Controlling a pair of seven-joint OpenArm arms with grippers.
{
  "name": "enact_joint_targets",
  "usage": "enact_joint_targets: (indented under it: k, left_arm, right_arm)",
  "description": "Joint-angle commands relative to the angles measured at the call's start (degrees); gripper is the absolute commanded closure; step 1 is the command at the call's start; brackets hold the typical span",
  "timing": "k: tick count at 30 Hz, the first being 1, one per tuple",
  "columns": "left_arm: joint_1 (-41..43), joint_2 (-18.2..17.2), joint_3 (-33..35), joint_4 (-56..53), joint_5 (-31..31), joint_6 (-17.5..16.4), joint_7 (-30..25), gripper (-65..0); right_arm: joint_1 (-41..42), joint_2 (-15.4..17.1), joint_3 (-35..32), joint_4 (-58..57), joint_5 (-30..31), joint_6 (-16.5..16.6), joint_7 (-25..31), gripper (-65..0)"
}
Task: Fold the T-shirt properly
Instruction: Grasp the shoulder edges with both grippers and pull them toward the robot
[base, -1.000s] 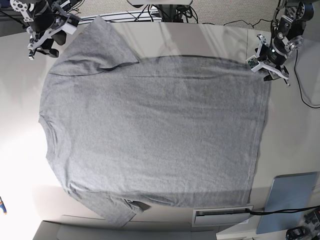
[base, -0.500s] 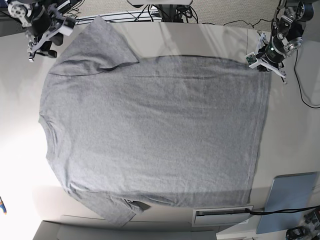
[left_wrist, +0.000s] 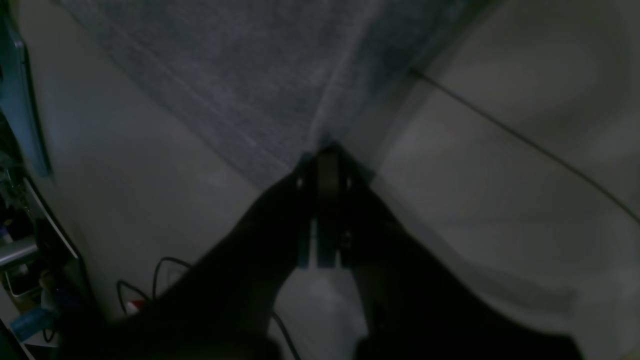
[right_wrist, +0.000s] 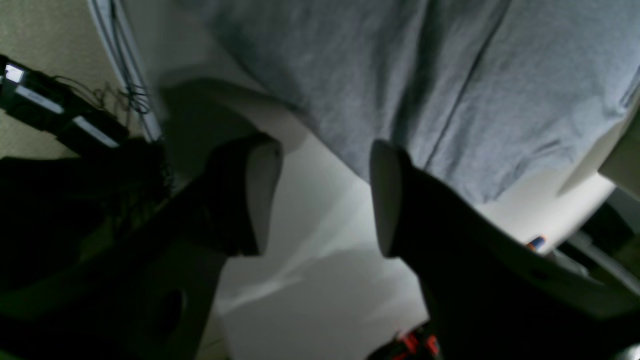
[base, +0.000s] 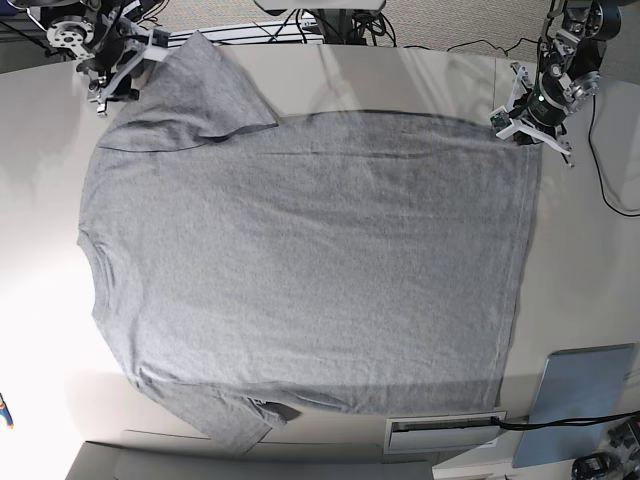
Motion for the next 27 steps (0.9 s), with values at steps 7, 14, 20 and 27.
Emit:
enact_joint_targets:
  k: [7,14,20,27]
  left_arm:
    - [0.96,0.00,0.70,-0.59,-1.25,-3.89,1.09,0.0]
    - [0.96,0.00,0.70,-0.59,-1.25,-3.91,1.09,0.0]
    - [0.96,0.00,0.70,-0.59,-1.51,-3.89,1.09,0.0]
    - [0.98,-0.09,0.68,-0.59,-4.94,-4.15,1.09,0.0]
  right_arm:
    - [7.82,0.50,-6.29,-3.04,0.00,-0.26,0.04,-31.3]
    - [13.81,-1.11,-10.60,-5.07,2.03,0.66,0.02,-31.3]
    - [15.41,-3.08,-10.64,-6.16,4.87,2.56,-0.46,-24.7]
    - [15.34,-3.10,-10.64,-6.12,4.87,2.21,-5.22,0.0]
